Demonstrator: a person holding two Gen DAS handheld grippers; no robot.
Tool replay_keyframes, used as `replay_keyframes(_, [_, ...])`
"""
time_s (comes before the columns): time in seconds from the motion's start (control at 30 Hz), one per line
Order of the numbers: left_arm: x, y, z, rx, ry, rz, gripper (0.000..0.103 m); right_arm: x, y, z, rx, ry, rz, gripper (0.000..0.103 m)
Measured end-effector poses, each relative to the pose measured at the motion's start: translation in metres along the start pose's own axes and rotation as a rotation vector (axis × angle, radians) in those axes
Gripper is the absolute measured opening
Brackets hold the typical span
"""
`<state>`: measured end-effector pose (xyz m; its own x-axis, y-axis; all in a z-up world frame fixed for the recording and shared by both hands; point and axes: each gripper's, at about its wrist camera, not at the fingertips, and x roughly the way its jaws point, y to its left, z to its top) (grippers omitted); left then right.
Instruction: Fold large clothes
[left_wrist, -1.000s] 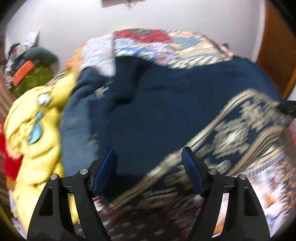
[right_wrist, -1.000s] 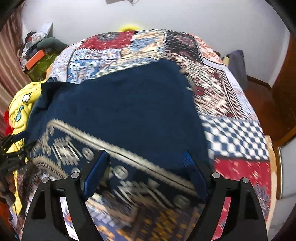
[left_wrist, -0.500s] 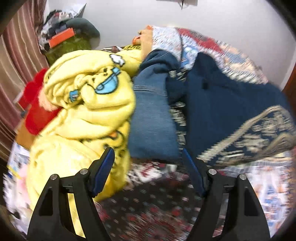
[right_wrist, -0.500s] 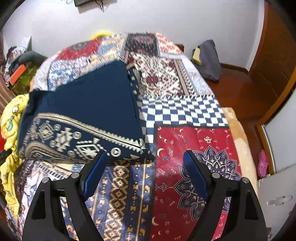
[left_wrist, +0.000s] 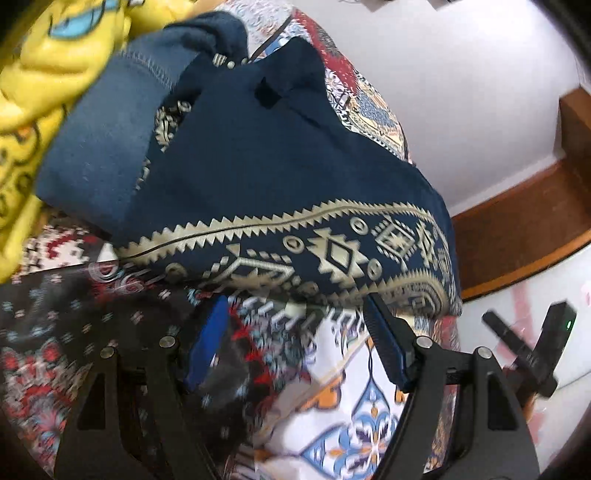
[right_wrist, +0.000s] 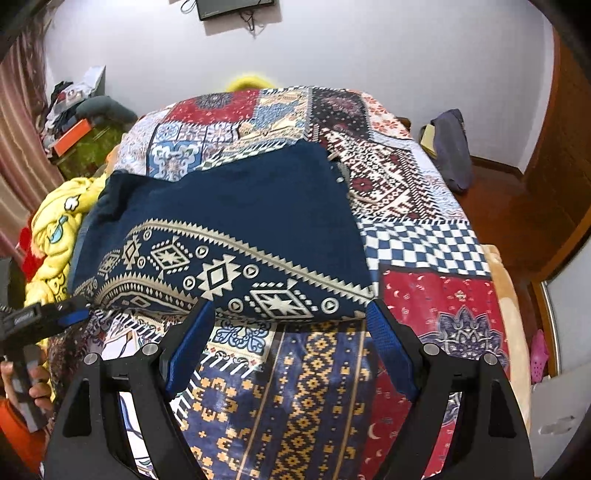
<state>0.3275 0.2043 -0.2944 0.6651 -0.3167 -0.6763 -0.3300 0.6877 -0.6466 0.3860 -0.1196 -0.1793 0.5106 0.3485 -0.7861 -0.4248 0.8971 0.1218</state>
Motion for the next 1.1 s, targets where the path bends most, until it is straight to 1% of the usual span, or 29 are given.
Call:
replay_keyframes(0.1, [0.011, 0.01, 0.011, -0.042, -0.023, -0.027, 0.074, 0.008, 0.003, -0.002, -0.018, 0.013, -0.004, 0.081])
replay_keyframes(0.17, [0.009, 0.012, 0.016, -0.061, -0.046, -0.036, 0.074, 0.01, 0.005, -0.003, -0.026, 0.017, -0.005, 0.081])
replay_keyframes(0.23, [0.004, 0.011, 0.024, -0.061, -0.087, -0.033, 0.069, 0.014, 0.005, -0.004, -0.029, 0.019, -0.005, 0.081])
replay_keyframes(0.3, [-0.001, 0.01, 0.032, -0.062, -0.122, -0.044, 0.068, 0.017, 0.004, -0.003, -0.023, 0.02, -0.007, 0.081])
replay_keyframes(0.4, [0.003, 0.013, 0.038, -0.087, -0.123, -0.051, 0.069, 0.021, 0.002, -0.002, 0.002, 0.017, 0.009, 0.081])
replay_keyframes(0.5, [0.019, 0.013, 0.038, -0.086, -0.115, 0.008, 0.068, 0.026, 0.001, 0.0, 0.024, 0.018, 0.026, 0.081])
replay_keyframes(0.6, [0.032, 0.0, 0.044, -0.056, -0.135, 0.113, 0.068, 0.029, 0.005, 0.0, 0.027, 0.024, 0.034, 0.081])
replay_keyframes(0.63, [0.035, -0.006, 0.047, -0.046, -0.153, 0.152, 0.064, 0.03, 0.006, -0.001, 0.024, 0.027, 0.034, 0.081])
replay_keyframes(0.67, [0.038, -0.012, 0.051, -0.037, -0.166, 0.179, 0.057, 0.031, 0.008, -0.001, 0.02, 0.03, 0.034, 0.081])
replay_keyframes(0.73, [0.044, -0.021, 0.063, -0.026, -0.178, 0.247, 0.019, 0.032, 0.011, 0.0, 0.008, 0.035, 0.028, 0.081])
replay_keyframes(0.8, [0.044, -0.025, 0.072, -0.036, -0.188, 0.264, 0.012, 0.03, 0.015, 0.002, 0.002, 0.031, 0.028, 0.081])
replay_keyframes(0.87, [0.03, -0.032, 0.08, -0.011, -0.241, 0.284, 0.01, 0.027, 0.019, 0.007, -0.001, 0.027, 0.033, 0.081])
replay_keyframes(0.9, [0.02, -0.036, 0.082, 0.003, -0.271, 0.28, 0.01, 0.024, 0.022, 0.01, -0.003, 0.021, 0.038, 0.081])
replay_keyframes(0.97, [-0.007, -0.045, 0.081, 0.028, -0.331, 0.235, 0.009, 0.017, 0.033, 0.02, -0.016, 0.001, 0.055, 0.081])
replay_keyframes(1.07, [-0.037, -0.055, 0.085, 0.001, -0.379, 0.178, 0.009, 0.015, 0.055, 0.034, -0.063, -0.033, 0.072, 0.081])
replay_keyframes(1.1, [-0.044, -0.059, 0.085, 0.008, -0.394, 0.176, 0.009, 0.018, 0.065, 0.04, -0.083, -0.045, 0.063, 0.081])
